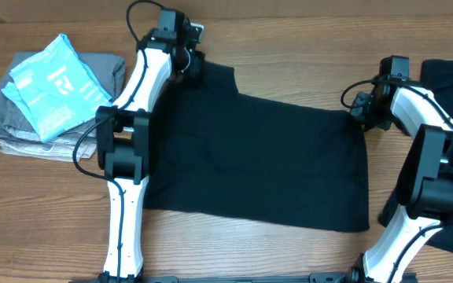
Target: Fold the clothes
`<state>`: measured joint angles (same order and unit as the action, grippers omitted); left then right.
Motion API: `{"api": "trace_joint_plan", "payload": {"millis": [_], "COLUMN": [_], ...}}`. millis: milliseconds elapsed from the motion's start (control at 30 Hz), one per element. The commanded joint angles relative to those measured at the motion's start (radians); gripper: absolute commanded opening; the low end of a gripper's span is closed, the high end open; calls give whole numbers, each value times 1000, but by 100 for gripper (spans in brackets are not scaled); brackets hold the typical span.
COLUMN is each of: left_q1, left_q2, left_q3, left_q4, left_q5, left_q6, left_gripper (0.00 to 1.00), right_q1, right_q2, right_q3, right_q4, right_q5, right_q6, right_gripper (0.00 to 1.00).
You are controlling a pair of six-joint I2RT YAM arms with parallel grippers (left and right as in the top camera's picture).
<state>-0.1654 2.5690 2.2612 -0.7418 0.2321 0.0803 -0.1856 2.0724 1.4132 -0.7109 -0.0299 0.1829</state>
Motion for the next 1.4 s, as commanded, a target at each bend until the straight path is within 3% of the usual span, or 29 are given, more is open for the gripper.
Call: {"api": "trace_joint_plan", "payload": {"millis": [0,233,433,633,833,1133,1367], "left_q1": [19,31,31,29,28,26,25], "left_q2": [-19,-19,-24,-45,-53,-113,-294], "left_q3": [96,230,410,537,599,568,270], "left_q4": [-26,-184,-491,-747,-938,-948,-948], "left_q5": [5,0,-5,-14,-131,-101,-120], "left_q6": [-6,-6,-21,-97,-180,-253,-269], "left_gripper": [4,4,4,4,4,4,4], "right_q1": [1,1,1,1,1,1,1], "right_q2": [15,15,11,-6,-22,-102,-113], "right_q3": [64,209,321,329,329,329,320], "right_q4": [6,-126,-350,-498,-579,-654,-687], "right_q5": [-48,-63,-63,-107,-132,-131,-129], "right_q6": [-9,-9,-9,-9,-13,-11,-9], "right_gripper": [4,4,4,4,4,4,4]}}
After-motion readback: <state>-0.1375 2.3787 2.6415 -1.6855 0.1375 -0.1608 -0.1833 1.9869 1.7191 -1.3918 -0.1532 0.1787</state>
